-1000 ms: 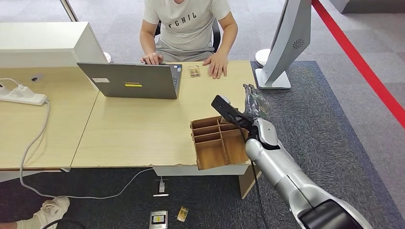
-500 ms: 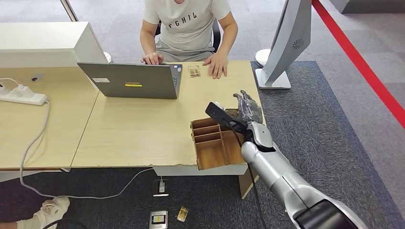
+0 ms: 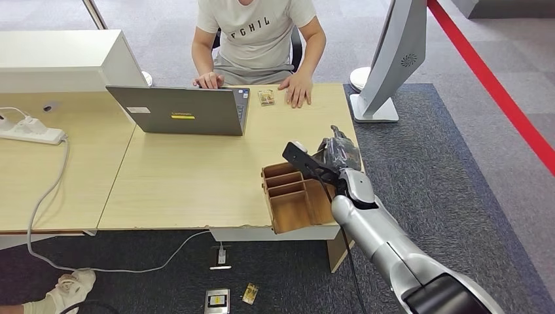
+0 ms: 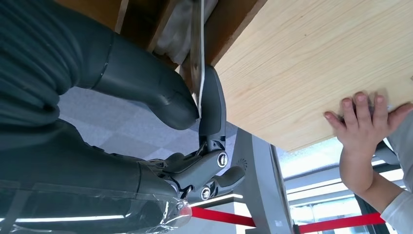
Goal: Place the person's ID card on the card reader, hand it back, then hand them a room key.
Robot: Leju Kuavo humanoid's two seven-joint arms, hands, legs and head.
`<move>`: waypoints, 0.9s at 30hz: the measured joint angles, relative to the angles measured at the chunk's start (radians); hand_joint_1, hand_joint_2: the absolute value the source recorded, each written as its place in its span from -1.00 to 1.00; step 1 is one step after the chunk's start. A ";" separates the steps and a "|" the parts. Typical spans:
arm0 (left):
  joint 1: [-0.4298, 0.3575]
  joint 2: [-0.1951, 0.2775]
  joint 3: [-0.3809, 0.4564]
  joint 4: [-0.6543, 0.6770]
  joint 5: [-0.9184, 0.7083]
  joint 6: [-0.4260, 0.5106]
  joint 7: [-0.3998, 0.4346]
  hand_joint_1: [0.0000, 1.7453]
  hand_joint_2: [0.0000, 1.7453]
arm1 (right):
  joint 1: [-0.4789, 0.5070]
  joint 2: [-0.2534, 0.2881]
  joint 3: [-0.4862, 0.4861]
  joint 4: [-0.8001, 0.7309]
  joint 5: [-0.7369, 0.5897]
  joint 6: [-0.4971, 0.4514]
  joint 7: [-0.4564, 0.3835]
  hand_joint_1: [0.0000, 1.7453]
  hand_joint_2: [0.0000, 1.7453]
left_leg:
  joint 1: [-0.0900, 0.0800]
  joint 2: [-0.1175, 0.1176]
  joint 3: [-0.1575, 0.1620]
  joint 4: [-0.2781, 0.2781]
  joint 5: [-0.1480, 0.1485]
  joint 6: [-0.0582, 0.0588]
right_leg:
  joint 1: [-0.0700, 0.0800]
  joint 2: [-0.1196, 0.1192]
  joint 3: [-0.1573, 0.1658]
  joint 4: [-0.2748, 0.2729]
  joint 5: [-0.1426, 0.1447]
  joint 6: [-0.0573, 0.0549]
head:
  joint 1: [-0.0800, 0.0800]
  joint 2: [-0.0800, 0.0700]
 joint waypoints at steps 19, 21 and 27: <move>-0.002 0.000 -0.007 0.000 -0.068 0.000 -0.004 -1.00 1.00 | 0.000 0.001 0.000 0.002 -0.001 -0.007 0.010 1.00 1.00 | 0.000 0.000 0.000 0.000 0.000 0.000 | 0.000 0.000 0.000 0.000 0.000 0.000 | 0.000 0.000; -0.003 0.000 -0.006 -0.002 -0.064 0.000 -0.004 -1.00 1.00 | 0.000 0.001 0.000 0.001 -0.002 -0.024 0.009 1.00 1.00 | 0.000 0.000 0.000 0.000 0.000 0.000 | 0.000 0.000 0.000 0.000 0.000 0.000 | 0.000 0.000; -0.008 0.000 -0.006 -0.004 -0.039 0.000 -0.004 -1.00 1.00 | -0.004 -0.003 -0.013 -0.060 -0.010 -0.147 -0.009 1.00 1.00 | 0.000 0.000 0.000 0.000 0.000 0.000 | 0.000 0.000 0.000 0.000 0.000 0.000 | 0.000 0.000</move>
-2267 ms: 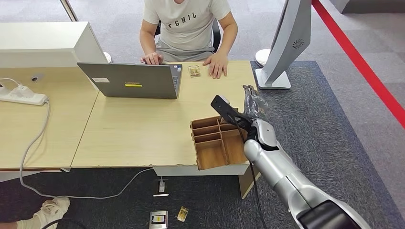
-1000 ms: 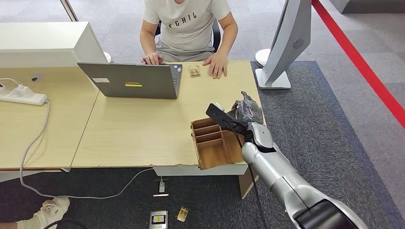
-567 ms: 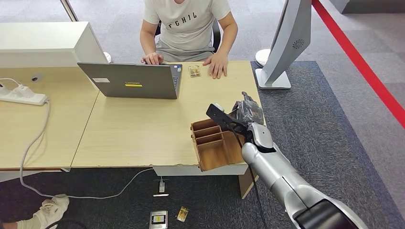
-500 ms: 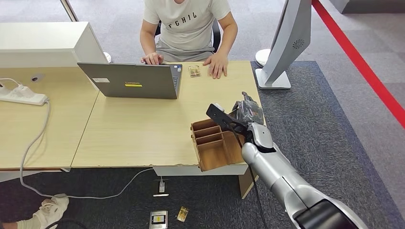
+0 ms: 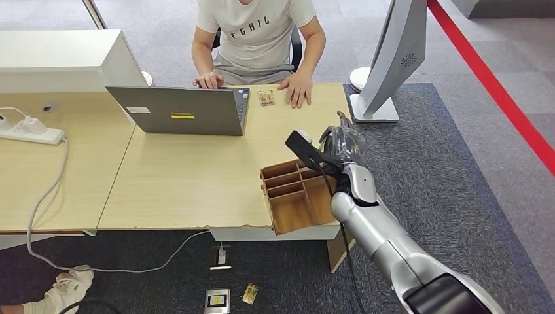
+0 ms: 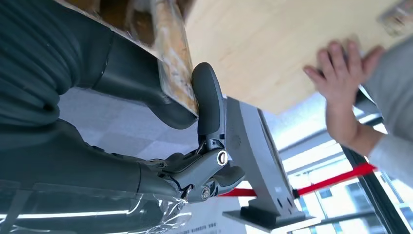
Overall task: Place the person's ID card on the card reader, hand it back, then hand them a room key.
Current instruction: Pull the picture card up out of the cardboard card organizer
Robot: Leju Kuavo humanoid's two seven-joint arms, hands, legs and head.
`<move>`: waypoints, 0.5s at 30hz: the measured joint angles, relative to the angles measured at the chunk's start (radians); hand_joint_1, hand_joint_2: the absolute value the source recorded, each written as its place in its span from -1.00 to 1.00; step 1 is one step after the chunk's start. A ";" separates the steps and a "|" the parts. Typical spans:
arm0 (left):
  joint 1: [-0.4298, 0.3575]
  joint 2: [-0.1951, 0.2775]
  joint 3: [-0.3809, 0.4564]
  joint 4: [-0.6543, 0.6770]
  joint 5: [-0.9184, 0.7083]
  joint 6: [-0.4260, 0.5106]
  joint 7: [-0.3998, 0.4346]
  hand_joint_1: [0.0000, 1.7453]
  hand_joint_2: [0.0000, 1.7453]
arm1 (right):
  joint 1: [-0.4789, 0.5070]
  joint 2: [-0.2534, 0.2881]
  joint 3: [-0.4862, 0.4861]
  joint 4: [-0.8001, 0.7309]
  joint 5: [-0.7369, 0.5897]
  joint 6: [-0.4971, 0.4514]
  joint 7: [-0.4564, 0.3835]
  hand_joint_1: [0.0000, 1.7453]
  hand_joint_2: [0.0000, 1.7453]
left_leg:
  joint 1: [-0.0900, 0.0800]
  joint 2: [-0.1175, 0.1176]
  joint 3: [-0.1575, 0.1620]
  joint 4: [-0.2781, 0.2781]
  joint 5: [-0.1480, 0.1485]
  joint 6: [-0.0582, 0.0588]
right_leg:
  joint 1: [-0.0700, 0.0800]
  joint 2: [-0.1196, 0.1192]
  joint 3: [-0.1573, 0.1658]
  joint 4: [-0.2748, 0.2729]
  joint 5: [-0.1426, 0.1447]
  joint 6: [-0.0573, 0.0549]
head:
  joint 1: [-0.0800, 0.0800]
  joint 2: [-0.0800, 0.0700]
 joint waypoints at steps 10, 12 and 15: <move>-0.018 0.000 0.000 -0.021 0.058 0.000 -0.001 -1.00 1.00 | -0.008 -0.024 -0.039 -0.194 -0.028 -0.060 0.020 1.00 1.00 | 0.000 0.000 0.001 0.000 0.000 0.000 | 0.000 0.000 0.000 0.000 0.000 0.000 | 0.000 0.000; -0.020 0.000 0.000 -0.024 0.064 0.000 -0.001 -1.00 1.00 | -0.008 -0.029 -0.045 -0.224 -0.030 -0.062 0.022 1.00 1.00 | 0.000 0.000 0.001 0.000 0.000 0.000 | 0.000 0.000 0.000 0.000 0.000 0.000 | 0.000 0.000; -0.022 0.000 0.000 -0.028 0.082 0.000 -0.001 -1.00 1.00 | -0.008 -0.034 -0.050 -0.270 -0.032 -0.071 0.024 1.00 1.00 | 0.000 0.000 0.000 0.000 0.000 0.000 | 0.000 0.000 0.000 0.000 0.000 0.000 | 0.000 0.000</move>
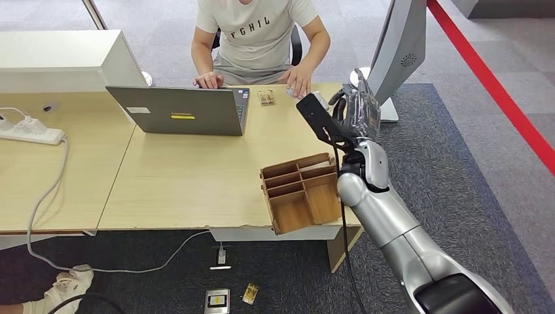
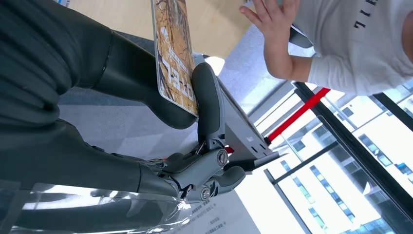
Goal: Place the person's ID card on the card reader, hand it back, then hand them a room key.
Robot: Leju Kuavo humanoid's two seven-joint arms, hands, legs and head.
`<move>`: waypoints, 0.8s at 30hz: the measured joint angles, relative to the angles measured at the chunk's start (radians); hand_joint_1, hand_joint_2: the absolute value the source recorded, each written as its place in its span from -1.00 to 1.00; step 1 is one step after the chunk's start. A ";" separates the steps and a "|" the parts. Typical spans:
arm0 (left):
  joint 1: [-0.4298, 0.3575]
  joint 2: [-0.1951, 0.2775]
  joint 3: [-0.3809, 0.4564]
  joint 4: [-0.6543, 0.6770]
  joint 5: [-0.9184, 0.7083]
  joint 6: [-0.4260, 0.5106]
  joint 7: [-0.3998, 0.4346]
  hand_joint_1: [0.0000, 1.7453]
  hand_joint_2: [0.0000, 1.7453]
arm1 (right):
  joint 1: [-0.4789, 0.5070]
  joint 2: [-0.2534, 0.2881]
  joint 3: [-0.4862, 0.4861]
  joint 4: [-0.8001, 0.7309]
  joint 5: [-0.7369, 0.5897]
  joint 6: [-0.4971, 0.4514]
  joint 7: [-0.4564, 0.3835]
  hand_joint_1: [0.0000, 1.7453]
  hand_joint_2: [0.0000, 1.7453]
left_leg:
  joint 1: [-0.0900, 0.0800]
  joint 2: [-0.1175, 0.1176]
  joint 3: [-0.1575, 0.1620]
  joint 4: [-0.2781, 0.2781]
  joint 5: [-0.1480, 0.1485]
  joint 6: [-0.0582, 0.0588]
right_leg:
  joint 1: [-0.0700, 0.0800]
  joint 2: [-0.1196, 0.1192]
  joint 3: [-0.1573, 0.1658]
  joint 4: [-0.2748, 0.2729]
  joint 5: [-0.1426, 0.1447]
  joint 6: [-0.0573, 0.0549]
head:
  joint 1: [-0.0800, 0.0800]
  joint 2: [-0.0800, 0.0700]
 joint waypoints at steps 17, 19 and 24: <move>-0.010 0.000 0.012 -0.003 0.080 0.000 0.000 -1.00 1.00 | -0.060 0.129 0.008 0.092 -0.006 -0.163 -0.093 1.00 1.00 | 0.001 0.000 0.000 0.000 0.000 0.000 | 0.000 0.000 0.000 0.000 0.000 0.000 | 0.000 0.000; -0.011 0.000 0.015 -0.003 0.080 0.000 0.000 -1.00 1.00 | -0.063 0.146 0.009 0.120 -0.011 -0.170 -0.101 1.00 1.00 | 0.001 0.000 -0.001 0.000 0.000 0.000 | 0.000 0.000 0.000 0.000 0.000 0.000 | 0.000 0.000; -0.012 0.000 0.026 -0.003 0.080 0.000 0.000 -1.00 1.00 | -0.076 0.191 0.011 0.205 -0.021 -0.203 -0.133 1.00 1.00 | 0.000 0.000 -0.001 0.000 0.000 0.000 | 0.000 0.000 0.000 0.000 0.000 0.000 | 0.000 0.000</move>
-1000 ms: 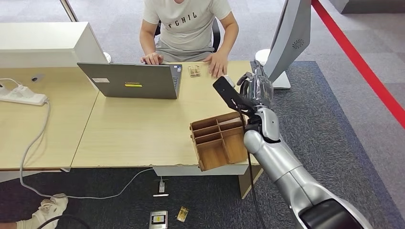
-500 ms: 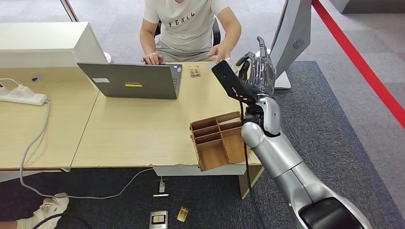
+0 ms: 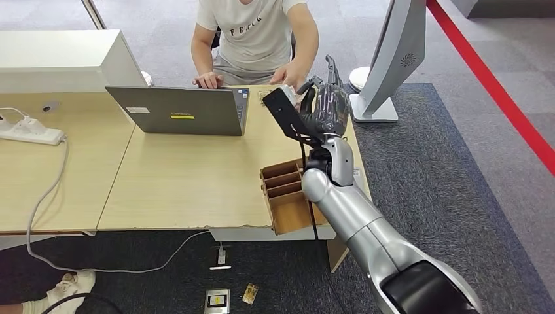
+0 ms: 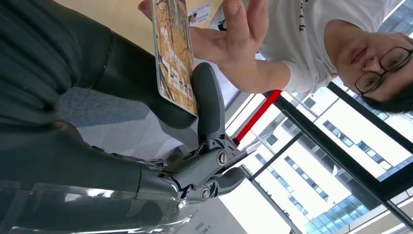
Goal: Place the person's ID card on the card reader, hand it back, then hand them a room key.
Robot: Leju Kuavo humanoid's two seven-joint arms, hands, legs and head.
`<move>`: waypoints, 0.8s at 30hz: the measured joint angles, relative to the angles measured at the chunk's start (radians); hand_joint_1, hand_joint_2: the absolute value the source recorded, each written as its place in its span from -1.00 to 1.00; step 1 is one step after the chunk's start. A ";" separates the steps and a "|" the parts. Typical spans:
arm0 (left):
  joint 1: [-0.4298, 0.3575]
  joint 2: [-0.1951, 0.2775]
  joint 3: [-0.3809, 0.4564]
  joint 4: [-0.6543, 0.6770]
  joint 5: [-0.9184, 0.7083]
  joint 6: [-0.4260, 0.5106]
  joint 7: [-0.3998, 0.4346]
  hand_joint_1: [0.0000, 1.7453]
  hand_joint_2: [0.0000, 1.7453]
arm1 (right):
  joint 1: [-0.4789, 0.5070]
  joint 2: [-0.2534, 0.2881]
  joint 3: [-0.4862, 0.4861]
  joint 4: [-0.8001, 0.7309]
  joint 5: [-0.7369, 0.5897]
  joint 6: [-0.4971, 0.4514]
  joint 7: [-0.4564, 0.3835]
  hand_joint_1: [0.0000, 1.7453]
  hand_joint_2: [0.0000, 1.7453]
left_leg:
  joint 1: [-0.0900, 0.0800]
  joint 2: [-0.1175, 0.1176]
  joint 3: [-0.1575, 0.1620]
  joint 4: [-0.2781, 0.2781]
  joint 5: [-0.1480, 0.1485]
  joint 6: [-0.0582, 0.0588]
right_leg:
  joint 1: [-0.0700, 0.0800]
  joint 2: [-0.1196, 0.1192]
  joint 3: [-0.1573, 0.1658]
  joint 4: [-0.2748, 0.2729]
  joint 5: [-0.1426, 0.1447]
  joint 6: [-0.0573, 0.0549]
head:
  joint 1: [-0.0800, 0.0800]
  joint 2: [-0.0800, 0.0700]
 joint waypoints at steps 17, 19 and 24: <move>-0.001 0.000 0.032 -0.002 0.006 0.000 0.000 -1.00 1.00 | 0.002 0.082 0.002 0.183 0.079 -0.020 -0.025 1.00 1.00 | 0.000 0.000 0.000 0.000 0.000 0.000 | 0.000 0.000 0.000 0.000 0.000 0.000 | 0.000 0.000; -0.001 0.000 0.034 -0.002 0.006 0.000 0.000 -1.00 1.00 | 0.002 0.084 0.002 0.193 0.096 -0.020 -0.017 1.00 1.00 | 0.000 0.000 0.000 0.000 0.000 0.000 | 0.000 0.000 0.000 0.000 0.000 0.000 | 0.000 0.000; -0.003 0.000 0.044 -0.002 0.005 0.000 0.000 -1.00 1.00 | 0.003 0.089 -0.004 0.213 0.150 -0.021 0.000 1.00 1.00 | 0.000 0.000 0.000 0.000 0.000 0.000 | 0.000 0.000 0.000 0.000 0.000 0.000 | 0.000 0.000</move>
